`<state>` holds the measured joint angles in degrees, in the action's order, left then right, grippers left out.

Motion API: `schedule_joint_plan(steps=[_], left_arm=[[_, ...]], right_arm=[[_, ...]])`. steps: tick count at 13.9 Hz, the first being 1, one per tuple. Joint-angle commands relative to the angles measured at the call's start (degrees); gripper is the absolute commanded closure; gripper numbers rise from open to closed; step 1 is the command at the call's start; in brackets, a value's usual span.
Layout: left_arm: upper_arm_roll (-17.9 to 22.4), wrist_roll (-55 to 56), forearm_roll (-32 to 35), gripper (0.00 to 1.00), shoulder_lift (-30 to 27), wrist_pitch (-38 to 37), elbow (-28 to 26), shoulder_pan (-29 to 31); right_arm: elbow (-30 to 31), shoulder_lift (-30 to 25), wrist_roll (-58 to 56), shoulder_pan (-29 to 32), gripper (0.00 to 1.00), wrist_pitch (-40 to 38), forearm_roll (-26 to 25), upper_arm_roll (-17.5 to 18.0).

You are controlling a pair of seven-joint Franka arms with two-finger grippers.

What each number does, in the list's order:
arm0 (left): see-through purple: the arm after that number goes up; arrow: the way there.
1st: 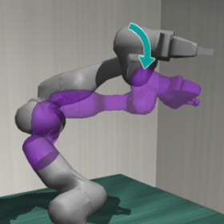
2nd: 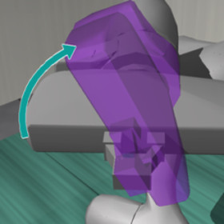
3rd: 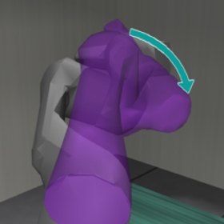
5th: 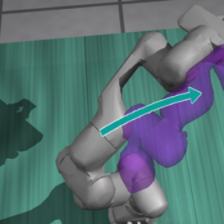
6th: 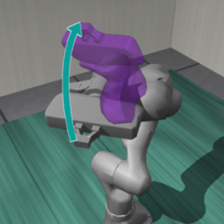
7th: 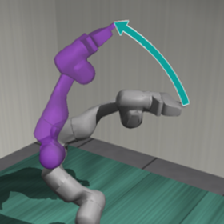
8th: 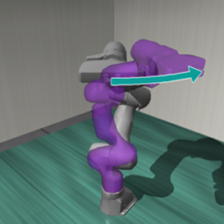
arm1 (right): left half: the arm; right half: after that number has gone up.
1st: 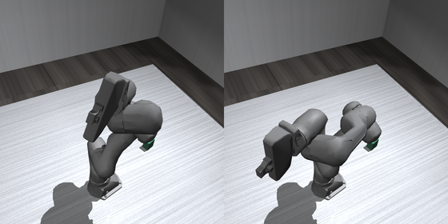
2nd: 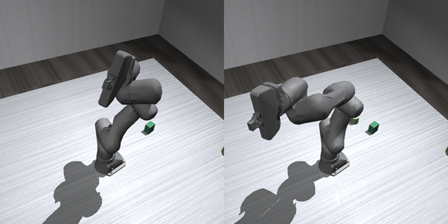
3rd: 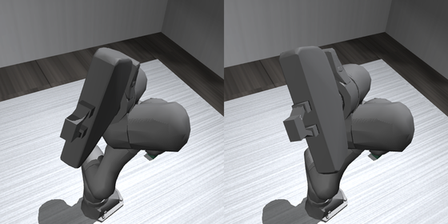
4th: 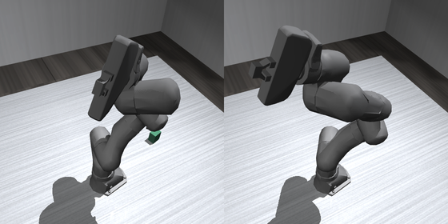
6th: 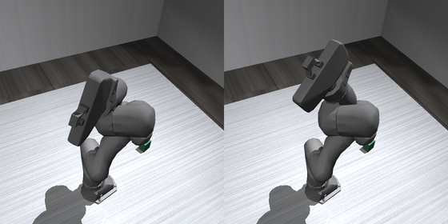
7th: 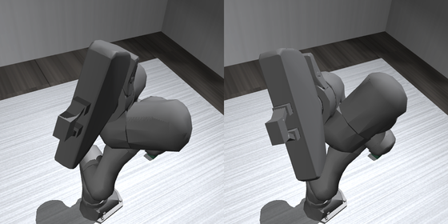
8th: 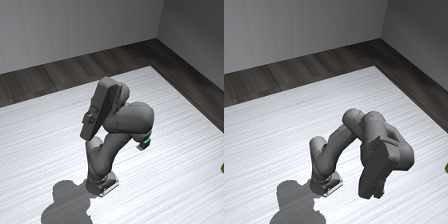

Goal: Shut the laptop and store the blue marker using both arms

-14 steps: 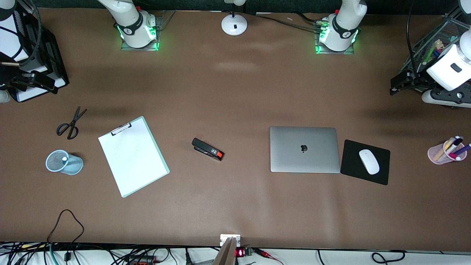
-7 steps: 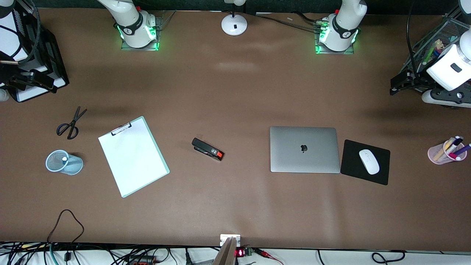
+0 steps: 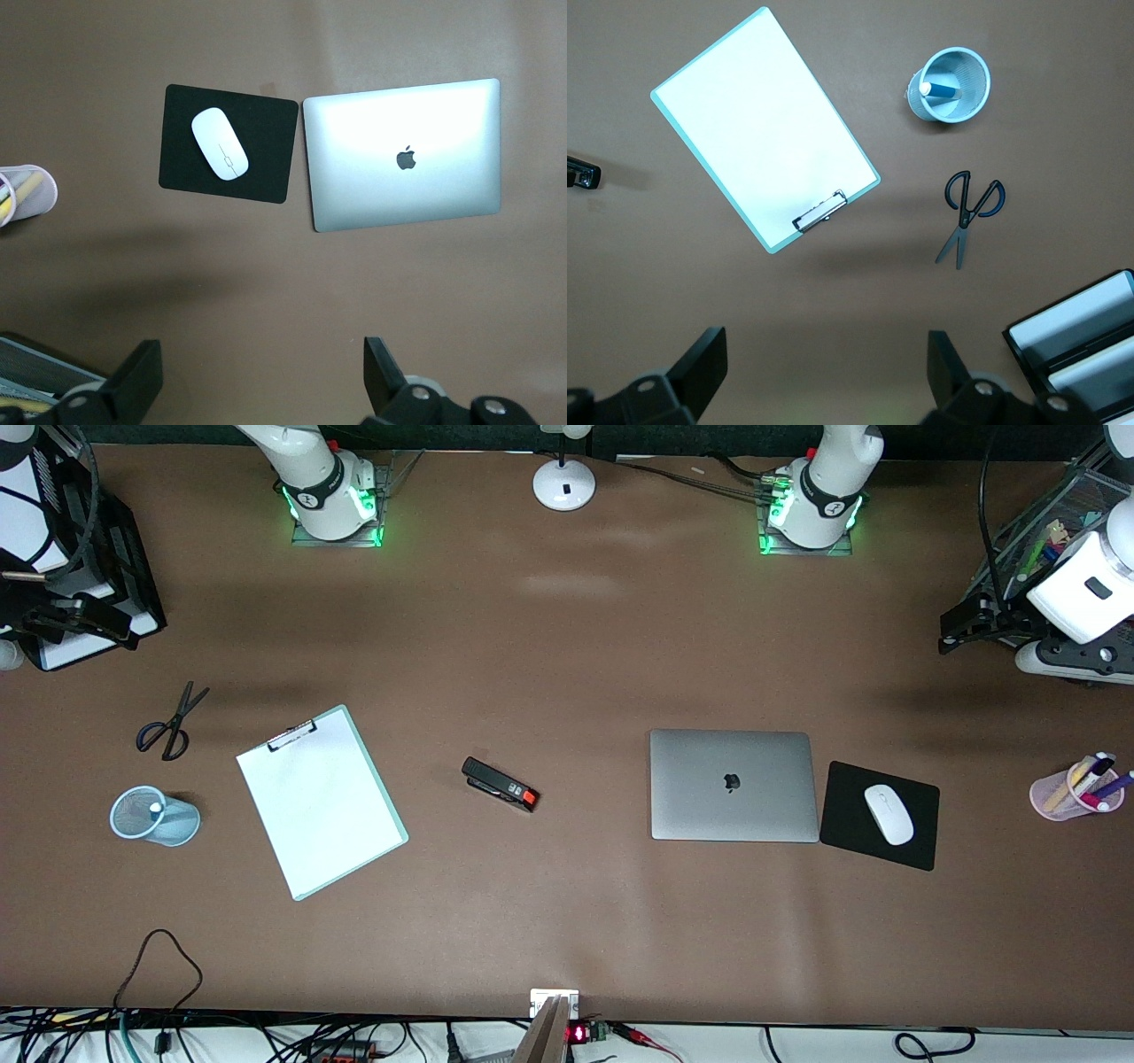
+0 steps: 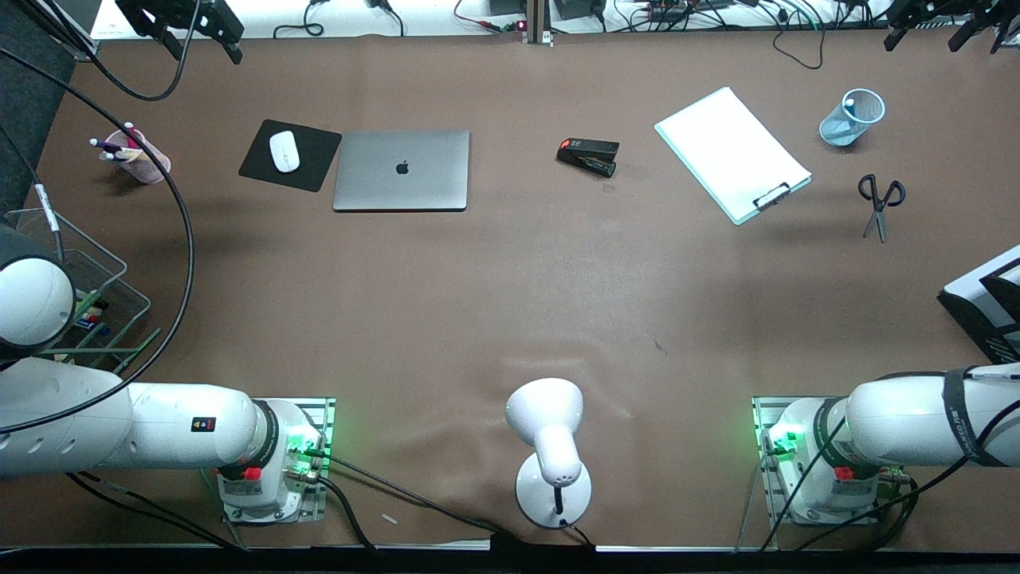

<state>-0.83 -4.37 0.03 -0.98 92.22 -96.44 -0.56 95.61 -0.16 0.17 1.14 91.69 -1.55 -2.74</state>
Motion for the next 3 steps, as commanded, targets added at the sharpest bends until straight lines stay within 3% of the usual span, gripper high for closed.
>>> schedule_joint_plan(steps=[1, 3], left_arm=[[-0.13, -0.38, 0.58, 0.0, -0.17, -0.46, 0.02, 0.2], [-0.14, -0.38, 0.58, 0.0, -0.17, -0.55, 0.02, 0.2]], right_arm=[[0.45, 0.07, -0.26, -0.96, 0.0, 0.59, 0.5, 0.19], [0.45, -0.01, -0.26, -1.41, 0.0, 0.59, 0.5, 0.1]])
